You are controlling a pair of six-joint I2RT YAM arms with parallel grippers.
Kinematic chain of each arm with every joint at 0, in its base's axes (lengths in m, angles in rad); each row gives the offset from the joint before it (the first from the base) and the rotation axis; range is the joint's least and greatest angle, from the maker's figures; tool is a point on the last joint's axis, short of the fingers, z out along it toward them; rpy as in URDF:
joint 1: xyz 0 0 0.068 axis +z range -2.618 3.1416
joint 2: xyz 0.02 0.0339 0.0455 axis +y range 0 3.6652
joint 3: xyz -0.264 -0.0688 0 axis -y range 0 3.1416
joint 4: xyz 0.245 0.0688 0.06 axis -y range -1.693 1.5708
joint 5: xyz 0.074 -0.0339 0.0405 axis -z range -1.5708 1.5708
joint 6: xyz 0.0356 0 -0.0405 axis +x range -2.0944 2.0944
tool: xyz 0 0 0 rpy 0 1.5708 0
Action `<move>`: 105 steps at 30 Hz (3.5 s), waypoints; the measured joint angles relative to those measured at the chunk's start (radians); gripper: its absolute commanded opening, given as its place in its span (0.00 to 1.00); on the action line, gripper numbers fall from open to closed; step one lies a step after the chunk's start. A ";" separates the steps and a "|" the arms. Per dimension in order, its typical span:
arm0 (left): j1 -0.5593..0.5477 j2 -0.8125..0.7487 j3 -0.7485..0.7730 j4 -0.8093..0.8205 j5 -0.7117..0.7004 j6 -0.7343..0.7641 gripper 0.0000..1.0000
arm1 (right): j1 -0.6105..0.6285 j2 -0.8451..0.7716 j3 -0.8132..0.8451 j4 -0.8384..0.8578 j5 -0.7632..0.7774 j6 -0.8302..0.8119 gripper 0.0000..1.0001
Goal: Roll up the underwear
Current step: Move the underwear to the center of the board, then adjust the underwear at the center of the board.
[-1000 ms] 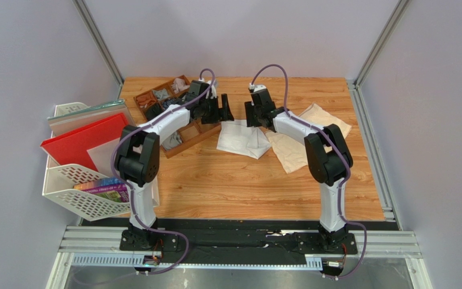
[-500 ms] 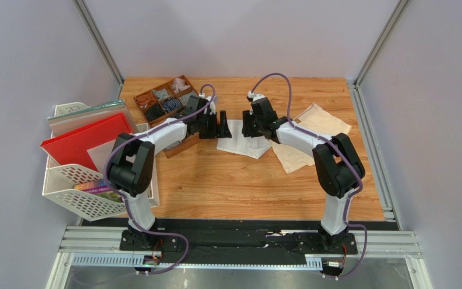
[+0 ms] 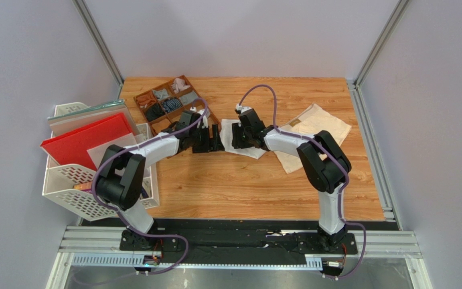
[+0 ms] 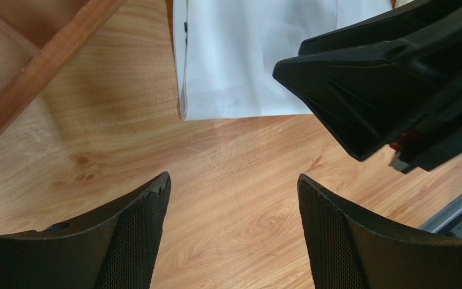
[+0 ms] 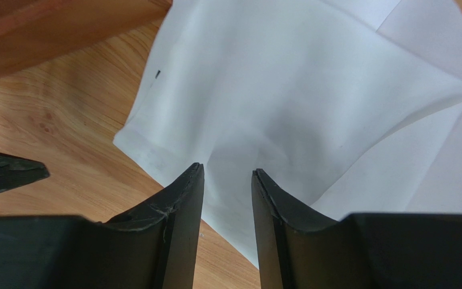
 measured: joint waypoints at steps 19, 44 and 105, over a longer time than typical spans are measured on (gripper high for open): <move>0.000 -0.242 -0.220 0.045 -0.040 -0.026 0.79 | 0.185 -0.175 -0.263 0.048 0.119 0.091 0.35; -0.110 -0.518 -0.452 0.071 -0.067 -0.025 0.69 | 0.425 -0.673 -0.447 -0.346 0.293 0.285 0.38; -0.360 -0.193 -0.457 0.406 -0.093 -0.257 0.64 | 0.425 -0.728 -0.685 -0.284 0.038 0.100 0.31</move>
